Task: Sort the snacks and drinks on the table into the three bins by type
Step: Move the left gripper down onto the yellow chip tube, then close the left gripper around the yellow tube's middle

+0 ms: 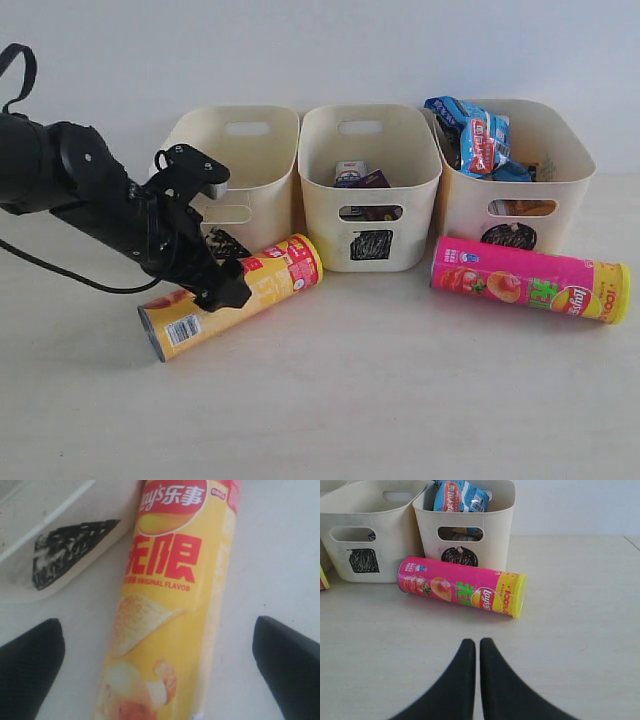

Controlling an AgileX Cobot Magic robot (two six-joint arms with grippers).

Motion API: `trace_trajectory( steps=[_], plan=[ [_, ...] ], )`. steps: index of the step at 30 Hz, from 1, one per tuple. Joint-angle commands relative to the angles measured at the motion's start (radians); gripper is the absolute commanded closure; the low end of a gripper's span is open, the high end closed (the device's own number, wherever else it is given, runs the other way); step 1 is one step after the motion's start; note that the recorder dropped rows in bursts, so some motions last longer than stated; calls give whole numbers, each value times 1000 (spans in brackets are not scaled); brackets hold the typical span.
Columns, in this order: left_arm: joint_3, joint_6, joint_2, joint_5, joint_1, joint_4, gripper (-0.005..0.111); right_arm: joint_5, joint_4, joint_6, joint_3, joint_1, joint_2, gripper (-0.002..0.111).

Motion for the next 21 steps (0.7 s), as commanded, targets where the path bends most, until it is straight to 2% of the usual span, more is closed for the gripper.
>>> trace_trajectory(
  steps=[1, 16, 18, 21],
  plan=[
    [-31, 4, 44, 5, -3, -24, 13, -4, -3, 0, 5, -2, -6, 108],
    [-31, 31, 141, -53, -3, -31, 16, -4, -3, 2, 5, -2, -6, 108],
    [-31, 31, 144, -59, -3, -31, 19, -4, -3, 2, 5, -2, -6, 108],
    [-31, 31, 144, -59, -3, -31, 31, -4, -3, 2, 5, -2, -6, 108]
  ],
)
